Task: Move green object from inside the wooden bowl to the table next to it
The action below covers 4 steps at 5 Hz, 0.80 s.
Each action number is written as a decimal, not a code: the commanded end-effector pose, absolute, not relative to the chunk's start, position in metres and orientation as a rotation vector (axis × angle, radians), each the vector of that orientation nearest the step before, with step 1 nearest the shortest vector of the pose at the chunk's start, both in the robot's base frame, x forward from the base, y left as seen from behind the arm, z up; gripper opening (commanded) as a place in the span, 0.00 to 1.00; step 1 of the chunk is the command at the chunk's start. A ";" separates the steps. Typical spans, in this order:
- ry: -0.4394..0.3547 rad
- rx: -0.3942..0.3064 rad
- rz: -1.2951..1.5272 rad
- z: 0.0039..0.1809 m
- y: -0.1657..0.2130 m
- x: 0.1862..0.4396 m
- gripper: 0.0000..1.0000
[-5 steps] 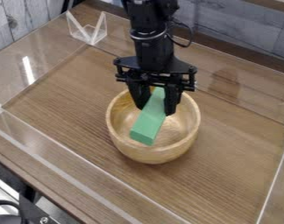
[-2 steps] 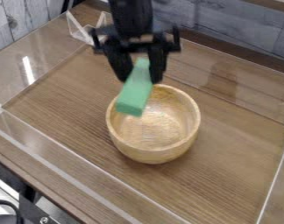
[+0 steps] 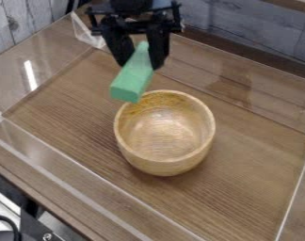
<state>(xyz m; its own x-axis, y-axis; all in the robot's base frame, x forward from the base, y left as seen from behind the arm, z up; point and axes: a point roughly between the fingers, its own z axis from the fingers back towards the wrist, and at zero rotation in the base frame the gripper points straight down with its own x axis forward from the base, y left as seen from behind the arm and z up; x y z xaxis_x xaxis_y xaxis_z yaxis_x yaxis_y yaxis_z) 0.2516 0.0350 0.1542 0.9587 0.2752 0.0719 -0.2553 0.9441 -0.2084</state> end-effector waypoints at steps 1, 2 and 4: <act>-0.145 -0.182 0.198 0.168 0.038 0.249 0.00; -0.137 -0.175 0.144 0.168 0.036 0.241 0.00; -0.132 -0.146 0.165 0.144 0.051 0.247 0.00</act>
